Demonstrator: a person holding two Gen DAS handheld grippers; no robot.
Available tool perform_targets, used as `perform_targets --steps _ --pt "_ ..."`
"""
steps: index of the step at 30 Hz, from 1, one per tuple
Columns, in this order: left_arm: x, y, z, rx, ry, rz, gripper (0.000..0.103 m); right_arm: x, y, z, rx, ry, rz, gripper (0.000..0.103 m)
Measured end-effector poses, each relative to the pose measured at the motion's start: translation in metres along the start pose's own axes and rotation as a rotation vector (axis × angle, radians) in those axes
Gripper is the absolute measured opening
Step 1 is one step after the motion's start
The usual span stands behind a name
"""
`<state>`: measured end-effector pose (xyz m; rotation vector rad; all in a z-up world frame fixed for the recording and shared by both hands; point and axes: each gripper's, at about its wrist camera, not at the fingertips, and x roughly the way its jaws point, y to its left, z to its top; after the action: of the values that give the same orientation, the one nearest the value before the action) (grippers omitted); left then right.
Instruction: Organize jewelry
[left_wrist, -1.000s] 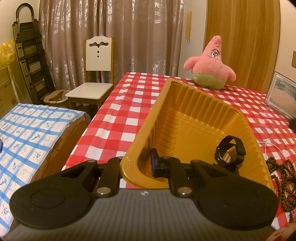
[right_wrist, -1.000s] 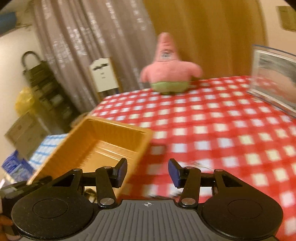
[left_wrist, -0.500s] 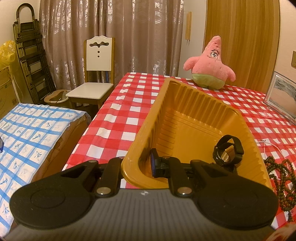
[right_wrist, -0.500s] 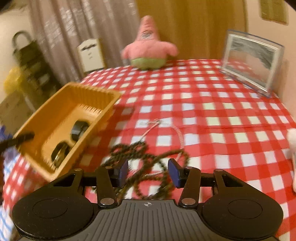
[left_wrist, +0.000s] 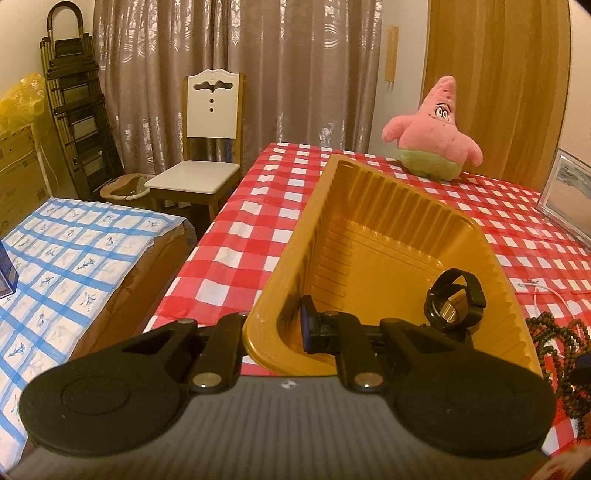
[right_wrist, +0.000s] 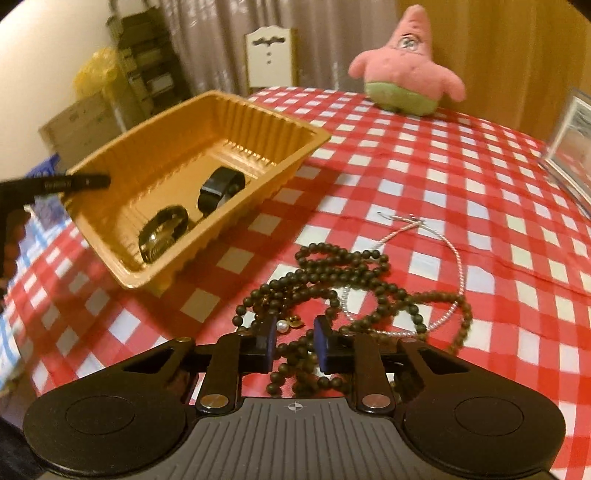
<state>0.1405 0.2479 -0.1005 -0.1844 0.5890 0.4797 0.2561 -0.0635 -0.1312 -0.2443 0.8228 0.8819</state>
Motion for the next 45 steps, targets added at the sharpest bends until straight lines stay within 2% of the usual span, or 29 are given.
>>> perform_targets --steps 15,19,24,35,45 --pt "0.000 0.000 0.001 -0.008 0.008 0.012 0.014 0.033 0.018 0.004 -0.270 0.058 -0.024 0.020" --pt "0.001 0.000 0.001 -0.007 0.007 0.012 0.014 0.044 0.020 0.006 -0.261 0.085 -0.019 0.020" --pt "0.001 0.000 0.001 -0.009 0.008 0.013 0.014 0.045 0.020 0.010 -0.239 0.075 -0.020 0.020" --pt "0.001 0.000 0.001 -0.010 0.009 0.013 0.014 0.054 0.026 0.016 -0.294 0.073 -0.047 0.022" --pt "0.001 0.000 0.001 -0.011 0.008 0.013 0.014 0.061 0.020 0.022 -0.299 0.071 0.010 0.019"
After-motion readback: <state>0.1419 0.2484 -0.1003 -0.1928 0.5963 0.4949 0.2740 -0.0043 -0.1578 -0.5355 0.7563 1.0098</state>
